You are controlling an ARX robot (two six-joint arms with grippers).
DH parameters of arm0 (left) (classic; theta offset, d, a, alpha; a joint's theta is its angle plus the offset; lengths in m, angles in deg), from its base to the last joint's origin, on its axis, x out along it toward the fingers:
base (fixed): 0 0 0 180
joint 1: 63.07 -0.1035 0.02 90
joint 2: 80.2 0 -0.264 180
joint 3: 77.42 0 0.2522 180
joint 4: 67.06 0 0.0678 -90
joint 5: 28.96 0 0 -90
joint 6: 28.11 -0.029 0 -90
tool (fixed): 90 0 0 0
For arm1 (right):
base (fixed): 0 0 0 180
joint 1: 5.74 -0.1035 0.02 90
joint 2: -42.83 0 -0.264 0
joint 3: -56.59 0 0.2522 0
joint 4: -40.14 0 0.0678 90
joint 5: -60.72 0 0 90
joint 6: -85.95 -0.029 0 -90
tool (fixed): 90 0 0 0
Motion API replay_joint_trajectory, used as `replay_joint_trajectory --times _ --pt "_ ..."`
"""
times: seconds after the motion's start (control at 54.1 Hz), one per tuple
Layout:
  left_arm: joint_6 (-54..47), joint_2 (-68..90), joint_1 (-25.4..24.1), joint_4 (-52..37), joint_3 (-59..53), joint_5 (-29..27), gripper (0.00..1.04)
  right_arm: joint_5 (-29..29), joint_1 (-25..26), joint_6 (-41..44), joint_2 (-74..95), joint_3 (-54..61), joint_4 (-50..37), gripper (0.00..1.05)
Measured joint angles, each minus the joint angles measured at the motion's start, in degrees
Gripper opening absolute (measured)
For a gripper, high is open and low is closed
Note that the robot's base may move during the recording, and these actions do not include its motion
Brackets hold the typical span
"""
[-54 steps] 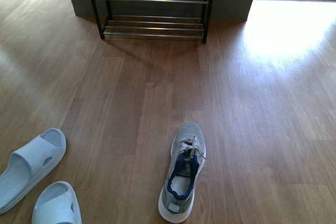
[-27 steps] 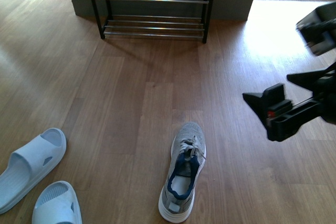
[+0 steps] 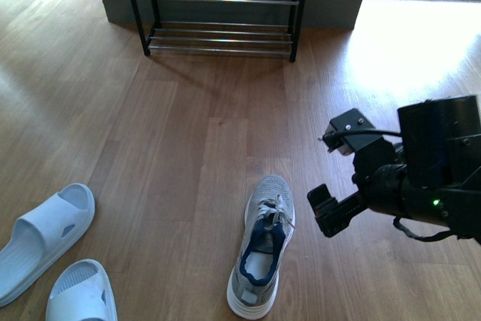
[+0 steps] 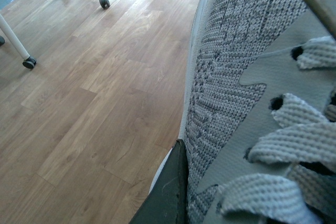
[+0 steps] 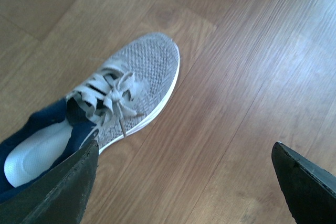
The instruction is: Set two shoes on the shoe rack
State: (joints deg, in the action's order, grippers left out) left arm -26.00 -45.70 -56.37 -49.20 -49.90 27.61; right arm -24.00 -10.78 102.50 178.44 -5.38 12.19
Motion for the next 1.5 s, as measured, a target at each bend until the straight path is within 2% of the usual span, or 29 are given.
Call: replay_joint_trajectory --times 0.166,0.296,0.481,0.832,1.036,1.202,1.498 --pt "0.0 0.0 0.0 0.0 0.0 0.0 0.02 0.2 -1.4 -3.7 5.9 -3.9 5.5 0.96" --pt "0.0 0.0 0.0 0.0 0.0 0.0 0.02 3.0 -2.2 -13.5 10.4 -8.6 13.7 0.96" --pt "0.0 0.0 0.0 0.0 0.0 0.0 0.02 1.7 -3.8 -20.3 13.8 -12.3 15.1 0.96" --pt "0.0 0.0 0.0 0.0 0.0 0.0 0.02 -0.4 -3.9 -22.8 16.0 -16.4 16.1 0.96" --pt "0.0 0.0 0.0 0.0 0.0 0.0 0.02 -0.8 -3.1 -24.3 16.8 -19.1 20.0 0.96" --pt "0.0 0.0 0.0 0.0 0.0 0.0 0.02 2.5 -1.8 -25.8 17.8 -19.9 27.3 0.96" --pt "0.0 0.0 0.0 0.0 0.0 0.0 0.02 6.4 -0.9 -31.0 17.5 -20.6 32.7 0.96"
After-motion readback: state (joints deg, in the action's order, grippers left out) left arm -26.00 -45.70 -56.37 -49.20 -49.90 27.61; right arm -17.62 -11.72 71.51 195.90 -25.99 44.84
